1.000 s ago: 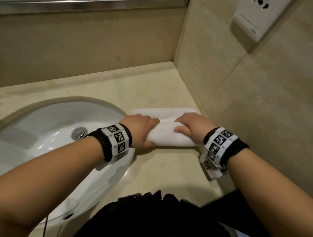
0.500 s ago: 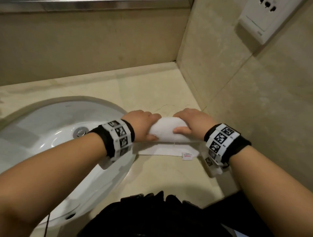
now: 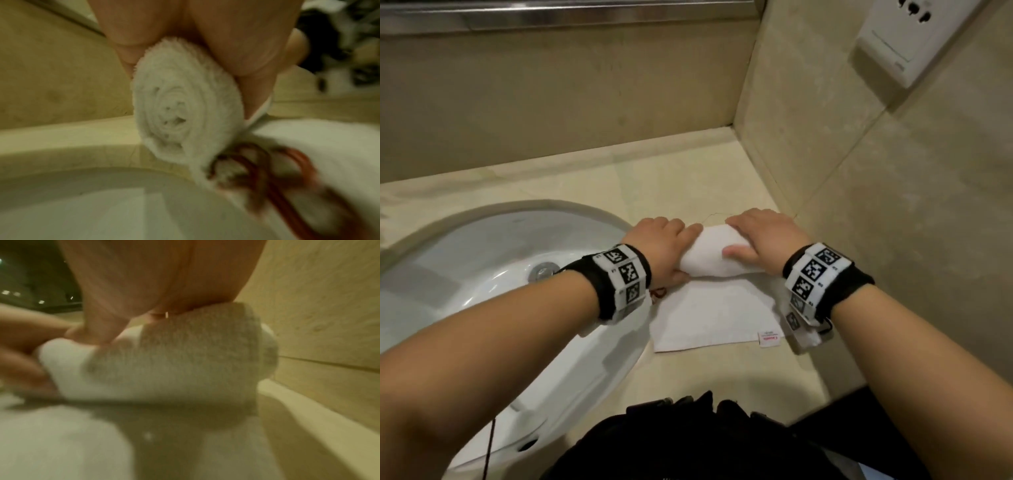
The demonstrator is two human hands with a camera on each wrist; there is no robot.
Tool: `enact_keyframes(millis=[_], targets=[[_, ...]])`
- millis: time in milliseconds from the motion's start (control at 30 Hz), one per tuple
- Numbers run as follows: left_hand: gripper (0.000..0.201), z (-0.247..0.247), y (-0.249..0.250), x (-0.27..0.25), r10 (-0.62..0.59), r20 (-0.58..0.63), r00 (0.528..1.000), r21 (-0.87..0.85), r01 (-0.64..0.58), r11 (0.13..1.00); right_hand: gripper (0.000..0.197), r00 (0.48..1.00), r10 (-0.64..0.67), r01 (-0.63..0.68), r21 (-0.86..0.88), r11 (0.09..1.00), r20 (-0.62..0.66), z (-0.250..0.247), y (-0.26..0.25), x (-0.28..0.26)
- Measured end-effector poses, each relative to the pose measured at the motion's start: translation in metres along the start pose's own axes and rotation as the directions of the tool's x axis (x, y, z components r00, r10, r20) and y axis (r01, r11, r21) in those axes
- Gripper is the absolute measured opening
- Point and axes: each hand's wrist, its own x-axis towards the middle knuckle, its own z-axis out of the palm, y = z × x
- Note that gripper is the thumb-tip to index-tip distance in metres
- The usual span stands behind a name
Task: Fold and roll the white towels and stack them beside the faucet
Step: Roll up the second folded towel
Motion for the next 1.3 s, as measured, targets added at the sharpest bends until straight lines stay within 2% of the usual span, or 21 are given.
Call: enact_keyframes(millis=[67,100,200,233,300,367,400,467,533,600,667,733,800,867,933,1000,1067,1133,1200,1267,1300], targets=[[0.07,-0.005,-0.007,0.006,0.0,0.041,0.999,-0.155,0.007,0.988,0.083,0.999,-0.044,0.044,-0.084,0.995,0.01,0.01,-0.001,-0.009],[0.066,-0.006,-0.01,0.008,0.014,0.087,0.996,-0.228,0.007,0.974,0.086,0.999,-0.051,0.052,-0.099,0.994,0.02,0.014,-0.001,-0.011],[0.065,-0.006,-0.019,0.008,0.032,0.27,0.962,-0.396,0.081,0.915,0.066,0.994,-0.033,0.035,-0.013,0.999,0.1,0.011,0.0,-0.001],[0.068,-0.007,-0.019,0.006,0.024,0.281,0.959,-0.421,0.101,0.901,0.06,0.987,-0.029,0.024,0.033,0.999,0.16,0.008,0.002,0.003],[0.083,-0.007,-0.018,0.0,0.006,0.159,0.987,-0.345,0.05,0.937,0.056,0.962,-0.03,0.0,0.11,0.994,0.273,0.001,0.005,0.011],[0.098,-0.001,-0.015,-0.007,0.043,0.016,0.999,-0.118,-0.041,0.992,0.056,0.942,-0.027,-0.032,0.17,0.985,0.334,-0.004,0.008,0.016],[0.101,0.002,-0.013,-0.009,0.056,-0.007,0.998,-0.045,-0.056,0.997,0.057,0.941,-0.026,-0.038,0.183,0.982,0.339,-0.005,0.009,0.018],[0.095,0.003,-0.014,-0.009,0.012,0.016,1.0,-0.071,-0.011,0.997,0.064,0.967,-0.022,-0.01,0.123,0.992,0.255,-0.005,0.007,0.018],[0.082,0.001,-0.02,-0.001,-0.034,0.062,0.998,-0.247,0.049,0.968,0.077,0.998,-0.039,0.039,-0.005,0.999,0.049,0.002,0.006,0.008],[0.076,0.0,-0.024,0.006,-0.031,0.206,0.978,-0.421,0.117,0.9,0.095,0.993,-0.098,0.091,-0.095,0.991,-0.073,0.013,0.006,-0.007],[0.075,0.0,-0.028,0.008,-0.004,0.359,0.933,-0.559,0.218,0.8,0.097,0.99,-0.119,0.109,-0.125,0.986,-0.079,0.023,0.005,-0.015],[0.078,-0.002,-0.027,0.005,-0.002,0.367,0.93,-0.595,0.237,0.768,0.08,0.994,-0.1,0.096,-0.09,0.991,-0.046,0.022,0.002,-0.008],[0.09,0.0,-0.025,-0.004,-0.021,0.193,0.981,-0.482,0.113,0.869,0.06,0.994,-0.077,0.081,-0.046,0.996,0.072,0.009,0.002,0.008],[0.105,0.007,-0.023,-0.015,0.034,0.031,0.999,-0.219,-0.026,0.975,0.057,0.971,-0.067,0.067,0.009,0.998,0.228,-0.003,0.005,0.022],[0.11,0.013,-0.022,-0.021,0.048,0.024,0.999,-0.078,-0.046,0.996,0.058,0.95,-0.069,0.053,0.061,0.997,0.306,-0.011,0.008,0.028],[0.104,0.013,-0.024,-0.018,0.001,0.043,0.999,-0.104,0.003,0.995,0.062,0.957,-0.074,0.06,0.057,0.997,0.28,-0.011,0.007,0.026],[0.095,0.009,-0.032,-0.009,-0.006,0.068,0.998,-0.275,0.025,0.961,0.074,0.984,-0.057,0.058,0.001,0.998,0.166,-0.006,0.006,0.015],[0.086,0.008,-0.041,-0.006,0.033,0.206,0.978,-0.496,0.075,0.865,0.095,0.996,-0.057,0.062,-0.073,0.995,0.067,0.003,0.007,-0.002],[0.081,0.01,-0.046,-0.01,0.091,0.369,0.925,-0.619,0.172,0.767,0.109,0.994,-0.089,0.095,-0.111,0.989,0.06,0.015,0.007,-0.02],[0.082,0.01,-0.044,-0.018,0.099,0.385,0.918,-0.609,0.172,0.774,0.105,0.994,-0.102,0.105,-0.091,0.99,0.038,0.024,0.005,-0.027],[0.084,0.01,-0.04,-0.022,0.086,0.312,0.946,-0.559,0.11,0.822,0.098,0.995,-0.096,0.098,-0.058,0.994,0.032,0.026,0.003,-0.026]])
